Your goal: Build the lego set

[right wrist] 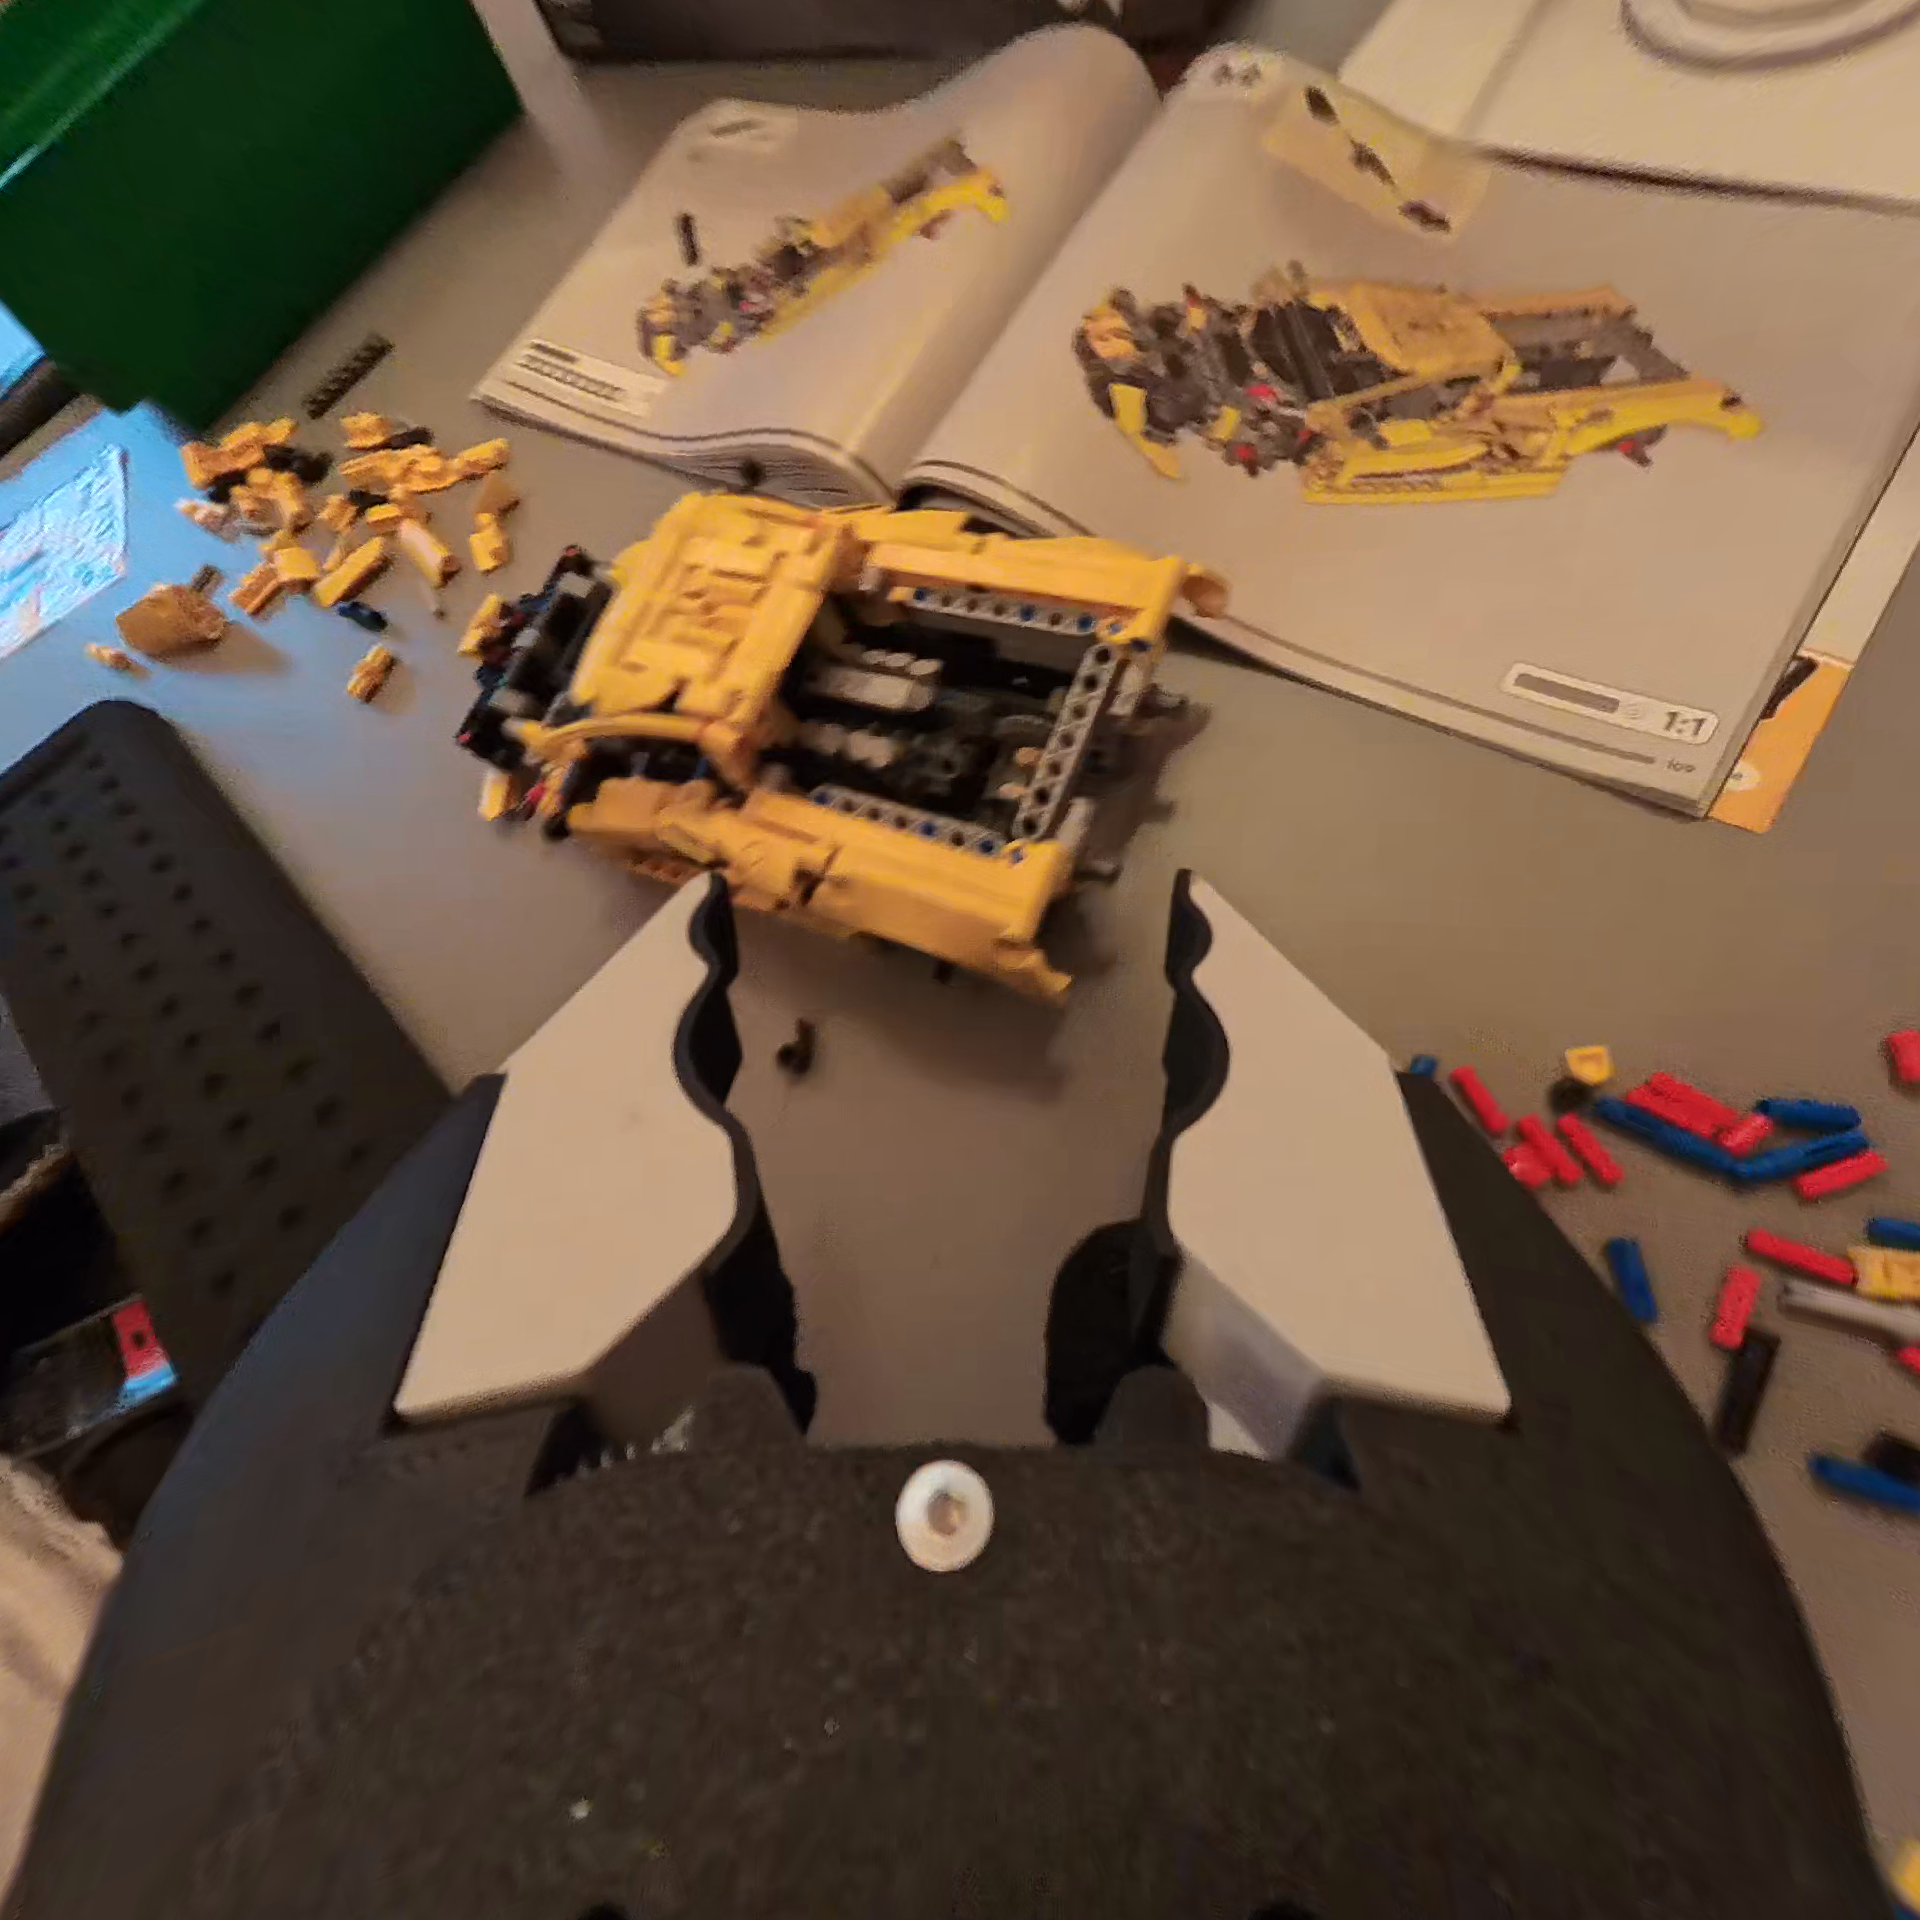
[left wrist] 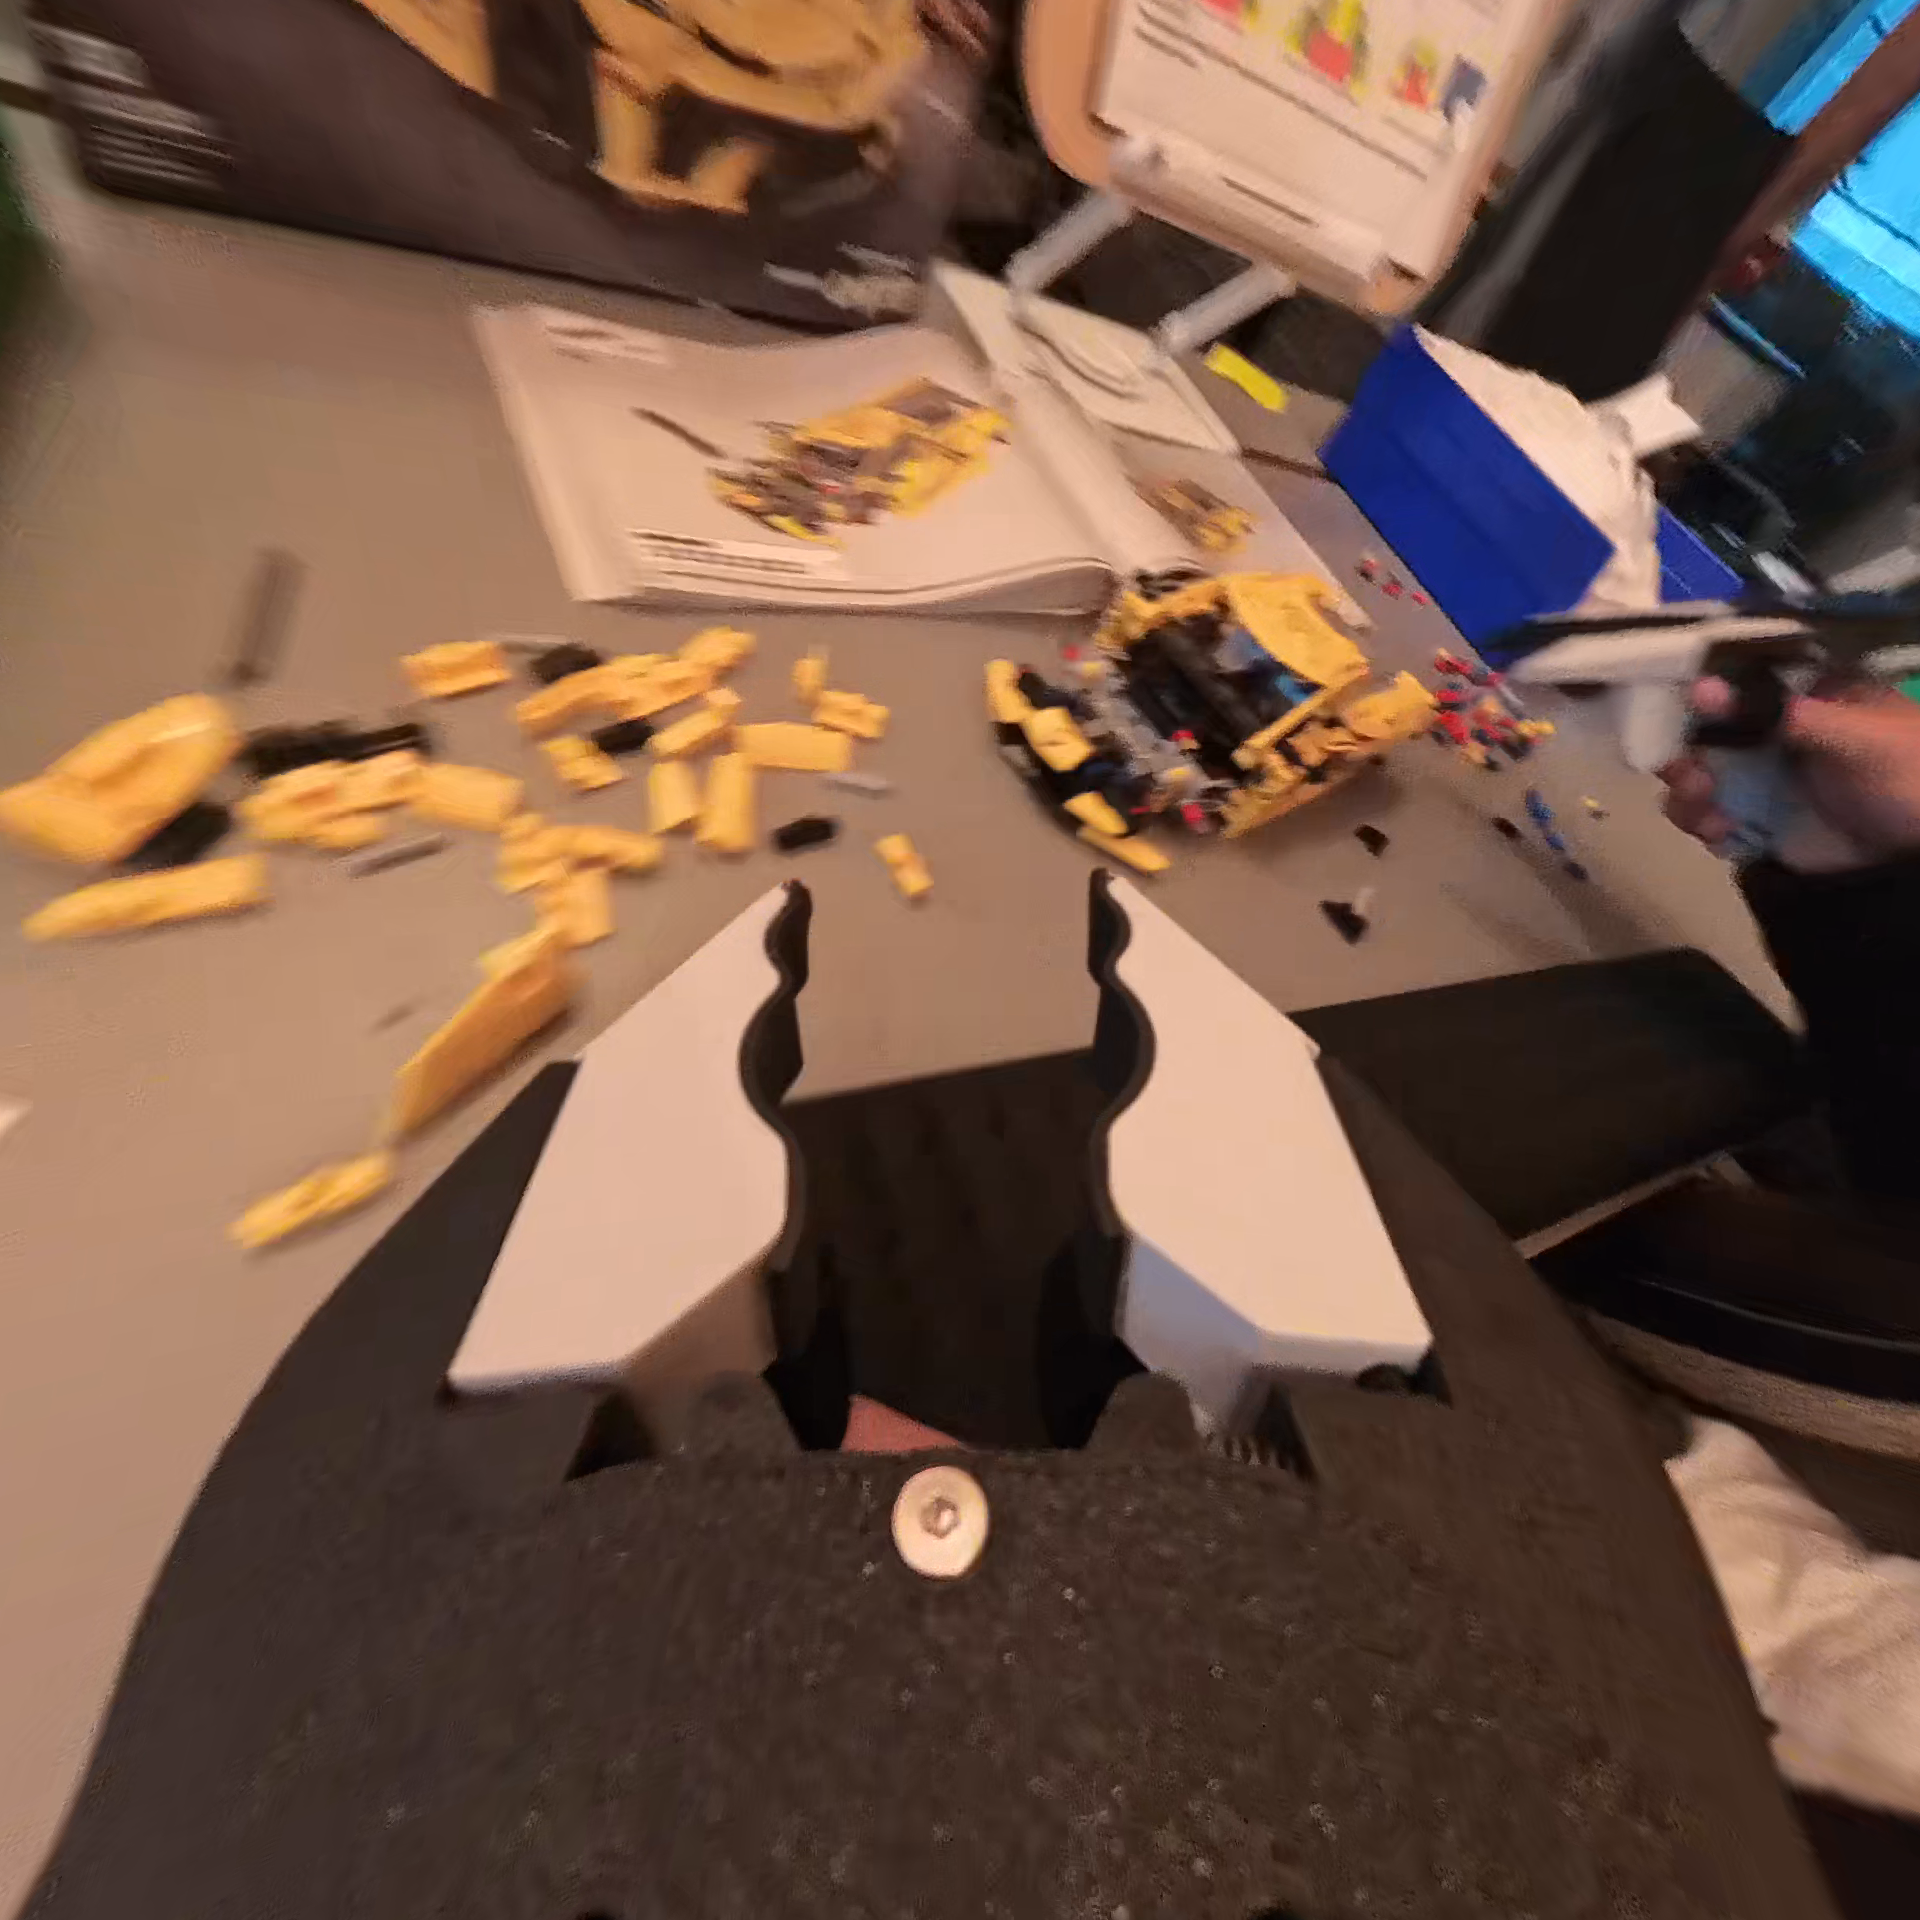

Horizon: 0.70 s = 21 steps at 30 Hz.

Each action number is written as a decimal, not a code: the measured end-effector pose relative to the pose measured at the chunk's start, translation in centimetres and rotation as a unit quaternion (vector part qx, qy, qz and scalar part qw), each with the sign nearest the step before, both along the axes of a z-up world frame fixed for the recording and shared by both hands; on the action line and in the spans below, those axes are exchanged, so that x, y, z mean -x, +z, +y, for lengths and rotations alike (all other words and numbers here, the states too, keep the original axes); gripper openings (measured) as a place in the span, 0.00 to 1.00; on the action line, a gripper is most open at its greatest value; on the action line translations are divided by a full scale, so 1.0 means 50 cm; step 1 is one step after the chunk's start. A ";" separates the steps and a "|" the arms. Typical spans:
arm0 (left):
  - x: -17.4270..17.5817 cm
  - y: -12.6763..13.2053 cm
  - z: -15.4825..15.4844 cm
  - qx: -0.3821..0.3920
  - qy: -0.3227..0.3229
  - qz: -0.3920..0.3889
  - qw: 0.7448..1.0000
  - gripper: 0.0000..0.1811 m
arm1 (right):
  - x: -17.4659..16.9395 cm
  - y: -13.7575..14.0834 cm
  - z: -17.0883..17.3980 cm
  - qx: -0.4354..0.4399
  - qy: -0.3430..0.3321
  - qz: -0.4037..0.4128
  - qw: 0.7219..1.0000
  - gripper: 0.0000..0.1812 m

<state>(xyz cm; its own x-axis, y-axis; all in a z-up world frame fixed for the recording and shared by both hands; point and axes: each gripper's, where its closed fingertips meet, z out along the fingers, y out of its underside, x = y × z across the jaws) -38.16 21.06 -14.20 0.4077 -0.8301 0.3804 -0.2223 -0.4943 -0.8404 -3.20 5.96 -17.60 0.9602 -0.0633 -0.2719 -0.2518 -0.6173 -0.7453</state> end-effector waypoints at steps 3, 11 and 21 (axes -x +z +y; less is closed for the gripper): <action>-0.149 -0.030 -0.025 0.042 -0.066 0.040 0.996 0.34 | -0.038 -0.041 0.048 0.042 -0.003 0.047 0.998 0.48; -0.320 -0.154 0.002 0.074 -0.091 0.145 0.982 0.34 | -0.020 -0.092 0.116 0.028 0.011 0.117 0.993 0.31; -0.347 -0.181 -0.042 0.086 -0.123 0.145 0.978 0.28 | 0.036 -0.114 0.059 0.076 0.026 0.073 0.994 0.21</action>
<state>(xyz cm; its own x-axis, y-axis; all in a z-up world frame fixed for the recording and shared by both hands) -20.79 18.95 -23.25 0.3153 -0.8509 0.4202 -0.5694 -0.5239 -0.6336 -5.01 8.90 -23.32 0.9143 -0.0663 -0.3996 -0.3158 -0.7343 -0.6009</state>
